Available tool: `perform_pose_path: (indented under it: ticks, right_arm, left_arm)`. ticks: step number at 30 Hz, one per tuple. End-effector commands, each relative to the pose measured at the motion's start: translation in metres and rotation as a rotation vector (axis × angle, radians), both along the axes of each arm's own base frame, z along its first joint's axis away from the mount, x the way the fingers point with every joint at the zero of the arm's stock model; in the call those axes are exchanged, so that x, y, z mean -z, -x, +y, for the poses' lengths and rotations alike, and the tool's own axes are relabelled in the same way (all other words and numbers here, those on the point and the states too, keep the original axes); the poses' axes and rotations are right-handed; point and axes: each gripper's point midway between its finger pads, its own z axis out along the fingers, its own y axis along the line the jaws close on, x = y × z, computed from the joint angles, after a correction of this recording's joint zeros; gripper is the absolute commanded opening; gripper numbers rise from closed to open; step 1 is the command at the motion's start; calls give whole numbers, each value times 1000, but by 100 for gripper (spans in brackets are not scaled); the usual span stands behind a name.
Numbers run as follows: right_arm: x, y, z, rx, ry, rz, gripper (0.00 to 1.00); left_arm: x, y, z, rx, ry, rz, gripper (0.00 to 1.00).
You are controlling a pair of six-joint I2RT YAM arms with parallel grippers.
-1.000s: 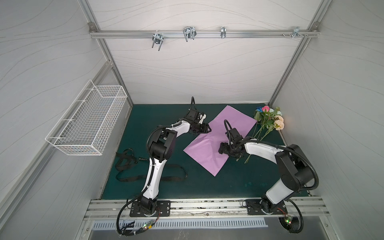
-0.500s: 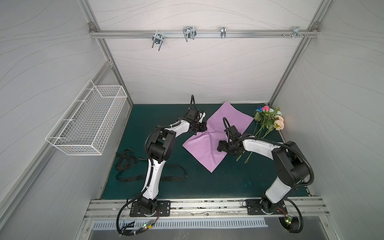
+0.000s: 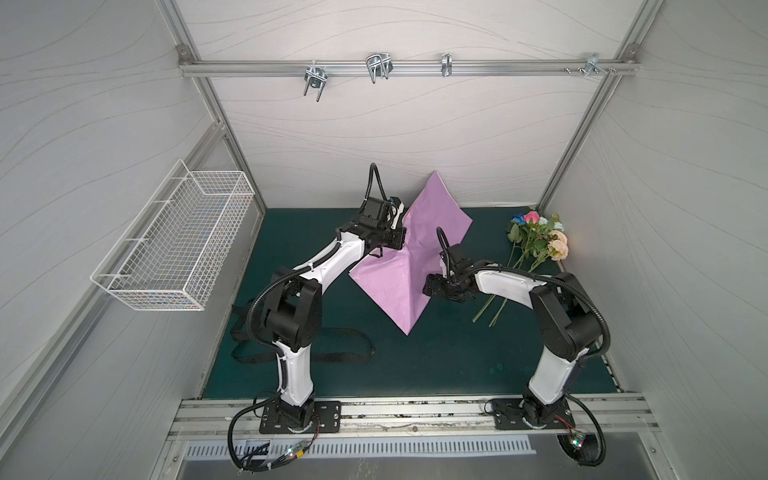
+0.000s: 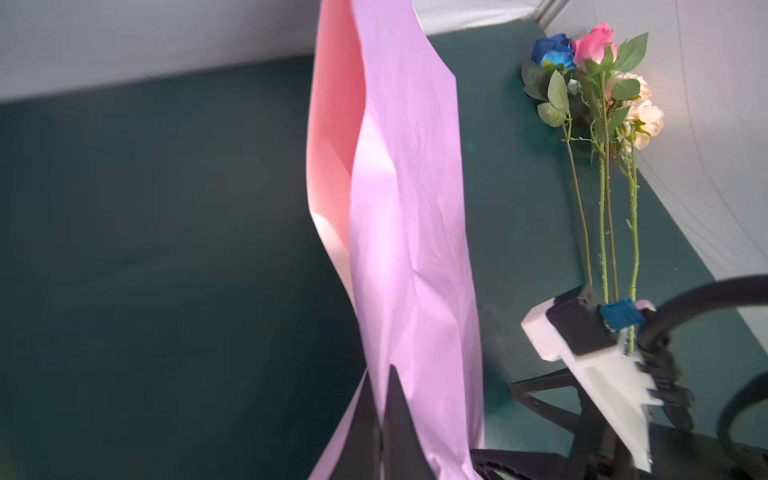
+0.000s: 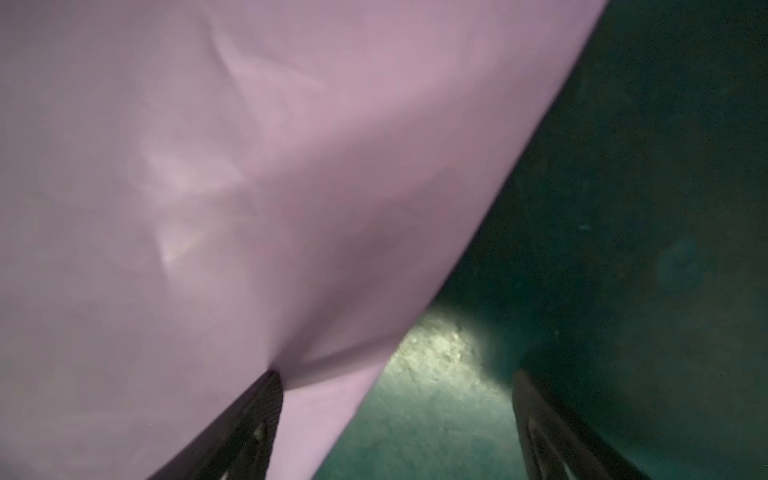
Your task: Tie the bouquet of fake flowers
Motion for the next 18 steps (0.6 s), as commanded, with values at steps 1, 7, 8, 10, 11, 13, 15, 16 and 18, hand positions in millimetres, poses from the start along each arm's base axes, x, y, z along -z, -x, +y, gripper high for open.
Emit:
perform_pose_path:
  ticks: [1, 7, 8, 10, 11, 13, 15, 16, 18]
  right_arm:
    - [9, 17, -4, -13, 13, 82, 89]
    - [-11, 16, -39, 79, -6, 70, 89]
    - [-15, 15, -45, 95, -11, 62, 89]
    - [-26, 14, -59, 129, -19, 41, 89]
    - [-32, 13, -65, 140, -21, 27, 90]
    - [-45, 13, -78, 166, -15, -5, 90]
    - [-57, 13, -92, 194, -4, -36, 90]
    - [-63, 13, -99, 209, -1, -53, 90]
    - [-75, 14, -112, 242, -7, -79, 91]
  left_arm:
    - [-27, 5, 18, -20, -96, -88, 0]
    - [-57, 28, 23, 9, -228, -176, 0]
    - [-60, 31, 21, 17, -263, -189, 0]
    - [-63, 38, 13, 35, -347, -212, 0]
    - [-62, 41, 9, 47, -382, -215, 0]
    - [-59, 47, -2, 63, -471, -232, 0]
    - [-57, 50, -9, 52, -602, -280, 0]
    - [-56, 50, -14, 49, -673, -313, 0]
    - [-58, 50, -21, 19, -795, -384, 0]
